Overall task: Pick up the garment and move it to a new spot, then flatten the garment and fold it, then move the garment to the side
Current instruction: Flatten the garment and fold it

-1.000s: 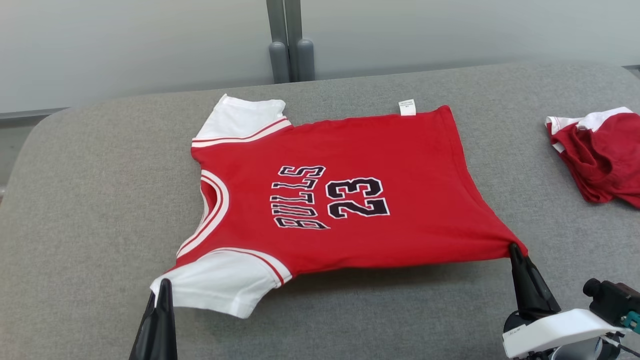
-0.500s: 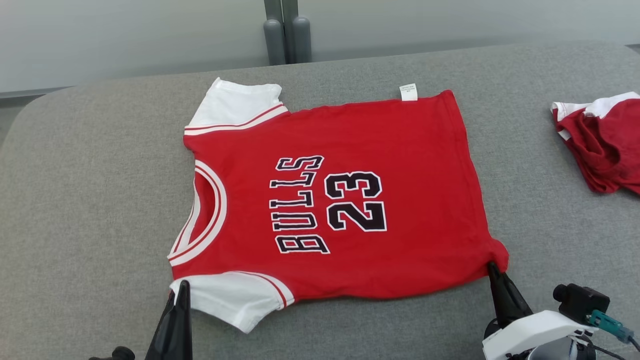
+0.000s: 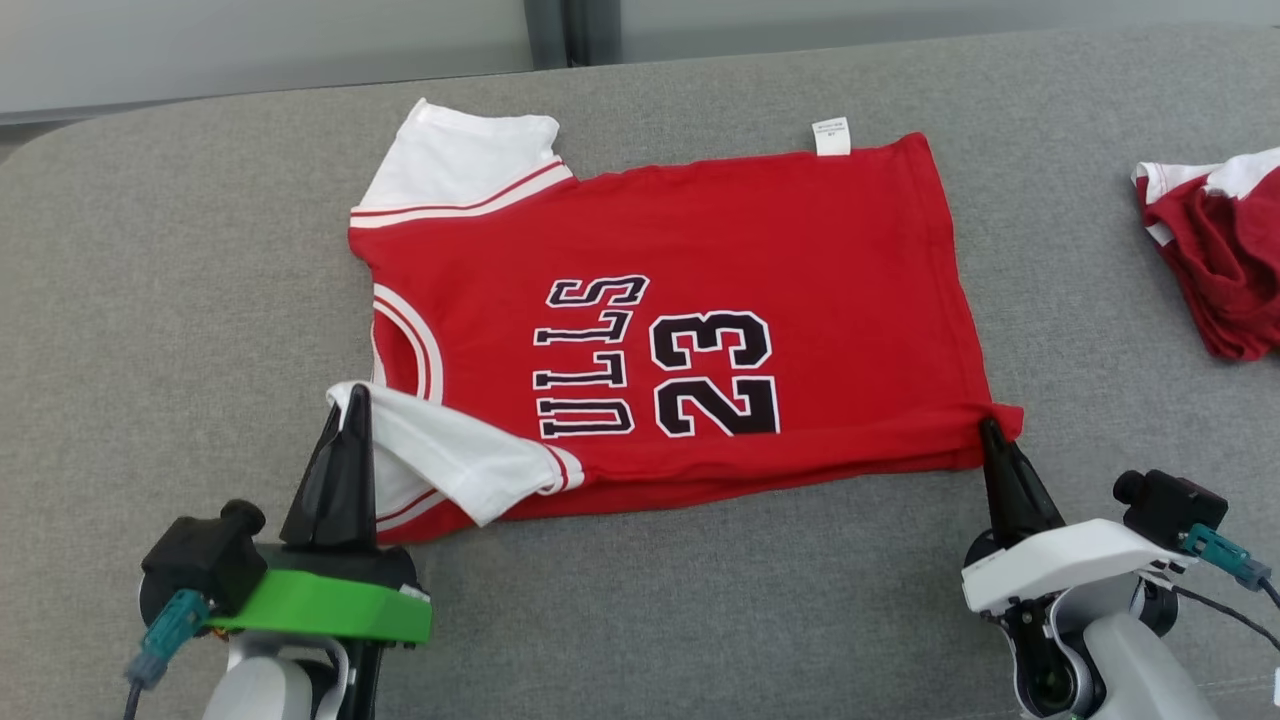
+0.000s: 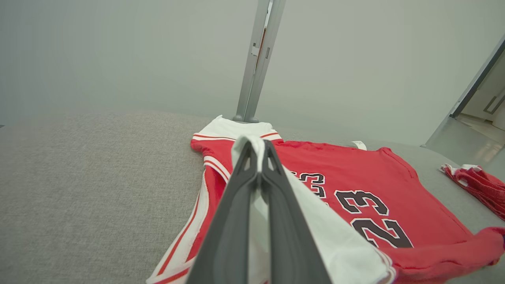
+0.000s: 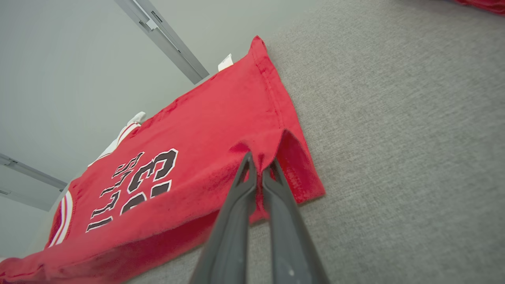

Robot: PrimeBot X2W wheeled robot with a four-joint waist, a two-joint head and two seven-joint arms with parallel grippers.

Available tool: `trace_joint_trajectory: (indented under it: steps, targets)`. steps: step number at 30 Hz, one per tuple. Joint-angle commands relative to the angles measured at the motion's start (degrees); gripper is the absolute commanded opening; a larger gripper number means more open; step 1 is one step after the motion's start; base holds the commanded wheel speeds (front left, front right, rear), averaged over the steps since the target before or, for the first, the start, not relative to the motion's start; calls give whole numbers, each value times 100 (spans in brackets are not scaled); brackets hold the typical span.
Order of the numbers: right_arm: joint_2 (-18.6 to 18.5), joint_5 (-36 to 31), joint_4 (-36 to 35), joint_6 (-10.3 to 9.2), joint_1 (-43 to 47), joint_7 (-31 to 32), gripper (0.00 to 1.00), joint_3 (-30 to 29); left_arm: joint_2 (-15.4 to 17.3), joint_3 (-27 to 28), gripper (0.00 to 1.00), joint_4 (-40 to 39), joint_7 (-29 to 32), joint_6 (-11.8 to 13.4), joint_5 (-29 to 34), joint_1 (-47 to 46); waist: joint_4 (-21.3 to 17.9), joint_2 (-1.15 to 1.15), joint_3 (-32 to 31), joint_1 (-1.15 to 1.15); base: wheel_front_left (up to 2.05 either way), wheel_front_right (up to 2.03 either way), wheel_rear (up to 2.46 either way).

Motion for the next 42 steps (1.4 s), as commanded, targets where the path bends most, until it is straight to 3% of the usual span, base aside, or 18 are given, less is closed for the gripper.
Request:
trace_joint_trajectory:
  steps: [1, 16, 17, 19, 20, 21, 22, 23, 24, 33, 42]
  targets:
    - [-17, -39, 106, 1, -158, -32, 0, -27, 46, -12, 0, 177, -35, -24, 13, -235, -65, 0, 138, 0, 0, 0, 0]
    - [185, -274, 917, 1, -1103, -138, 0, 98, 8, 169, 0, 1807, -98, -101, 197, -1618, -270, 0, 500, 0, 0, 0, 0]
    - [192, -272, 934, 1, -1131, -139, 5, 97, 1, 193, 0, 1864, -95, -103, 220, -1667, -279, 0, 510, 0, 0, 0, 0]
    - [213, -255, 964, 1, -1186, -149, 35, 87, -20, 238, 0, 2012, -95, -93, 262, -1770, -297, 0, 526, 0, 0, 0, 0]
    - [227, -237, 984, 1, -1223, -155, 56, 80, -35, 259, 0, 2110, -95, -92, 269, -1823, -307, 0, 530, 0, 0, 0, 0]
    - [234, -224, 996, 1, -1260, -162, 100, 74, -54, 262, 16, 2214, -96, -94, 270, -1876, -317, 0, 534, 0, 0, 0, 0]
    - [243, -218, 1000, 1, -1291, -166, 100, 67, -62, 249, 37, 2281, -96, -99, 291, -1935, -325, 0, 538, 0, 0, 0, 0]
    - [255, -213, 1007, 1, -1327, -167, 100, 62, -73, 249, 95, 2347, -96, -105, 300, -2010, -331, 0, 542, 0, 0, 0, 0]
    - [272, -212, 1036, 1, -1393, -174, 100, 43, -115, 263, 100, 2455, -96, -113, 240, -2094, -333, 0, 545, 0, 0, 0, 0]
    - [309, -465, 926, 1, -1593, -174, 100, -345, -210, 317, 100, 2542, -97, -154, 51, -2313, -287, 0, 454, 0, 0, 0, 0]
    - [325, -1890, 46, 1, -801, -174, 100, -881, 9, 368, 100, 2303, -7, -164, -199, -1436, -140, 0, 30, 0, 0, 0, 0]
